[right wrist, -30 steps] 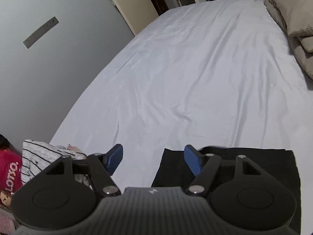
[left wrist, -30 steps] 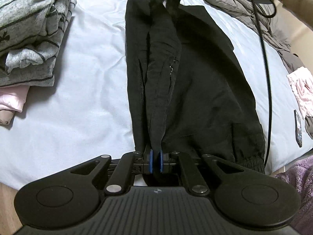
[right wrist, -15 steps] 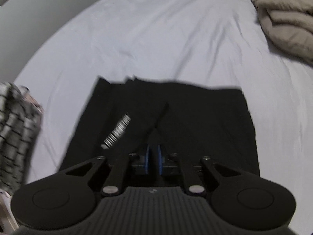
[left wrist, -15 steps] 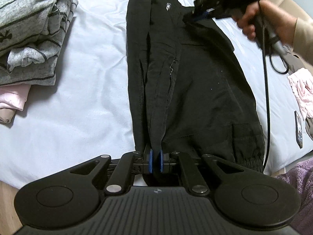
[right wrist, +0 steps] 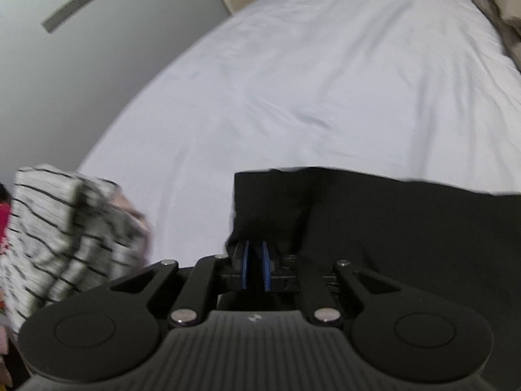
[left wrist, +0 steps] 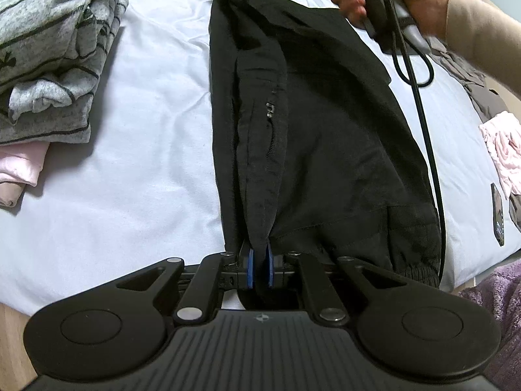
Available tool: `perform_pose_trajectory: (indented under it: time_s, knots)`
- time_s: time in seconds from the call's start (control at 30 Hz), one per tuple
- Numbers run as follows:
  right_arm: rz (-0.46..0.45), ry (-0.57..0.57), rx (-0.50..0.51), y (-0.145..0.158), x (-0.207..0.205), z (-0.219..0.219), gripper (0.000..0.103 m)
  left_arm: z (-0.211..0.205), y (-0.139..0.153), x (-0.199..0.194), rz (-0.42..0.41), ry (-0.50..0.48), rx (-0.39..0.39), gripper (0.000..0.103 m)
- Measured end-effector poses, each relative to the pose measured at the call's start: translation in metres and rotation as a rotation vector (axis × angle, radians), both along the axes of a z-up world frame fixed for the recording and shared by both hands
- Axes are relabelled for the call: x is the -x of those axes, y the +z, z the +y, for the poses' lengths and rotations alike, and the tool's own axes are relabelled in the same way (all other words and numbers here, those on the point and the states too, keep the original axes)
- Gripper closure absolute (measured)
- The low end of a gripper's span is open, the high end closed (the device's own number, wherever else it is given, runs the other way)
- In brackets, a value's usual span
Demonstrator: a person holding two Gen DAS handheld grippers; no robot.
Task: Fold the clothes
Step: 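Open the left gripper and release the pants cuff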
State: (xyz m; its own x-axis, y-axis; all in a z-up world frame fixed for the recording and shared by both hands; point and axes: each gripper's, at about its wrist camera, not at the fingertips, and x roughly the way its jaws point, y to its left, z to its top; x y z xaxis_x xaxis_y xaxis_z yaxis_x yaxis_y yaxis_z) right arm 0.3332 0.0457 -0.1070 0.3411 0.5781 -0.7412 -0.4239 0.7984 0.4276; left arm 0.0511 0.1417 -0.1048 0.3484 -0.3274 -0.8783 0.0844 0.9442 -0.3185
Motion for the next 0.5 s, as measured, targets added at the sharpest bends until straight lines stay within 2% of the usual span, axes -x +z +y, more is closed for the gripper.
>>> perform_pose_trajectory:
  time_s: [0.13,0.23,0.27,0.3,0.43,0.5]
  knots:
    - [-0.02,0.012,-0.023,0.019,0.008,0.002,0.089,0.001,0.001,0.002,-0.003,0.004,0.006,0.095]
    - [-0.022,-0.002,-0.01,0.028,0.021,-0.009,0.089,0.0,0.004,0.006,-0.015,0.006,-0.023,0.082]
    - [-0.026,-0.011,0.003,0.03,0.027,-0.013,0.088,0.001,0.004,0.008,-0.02,0.012,-0.037,0.073]
    - [-0.024,-0.018,0.013,0.028,0.033,-0.017,0.089,0.003,0.004,0.009,-0.024,0.022,-0.045,0.067]
    - [0.003,-0.039,0.042,0.01,0.063,-0.028,0.089,0.012,0.007,0.016,-0.036,0.058,-0.037,0.065]
    - [0.017,-0.05,0.056,0.001,0.078,-0.034,0.089,0.014,0.012,0.021,-0.051,0.064,-0.039,0.061]
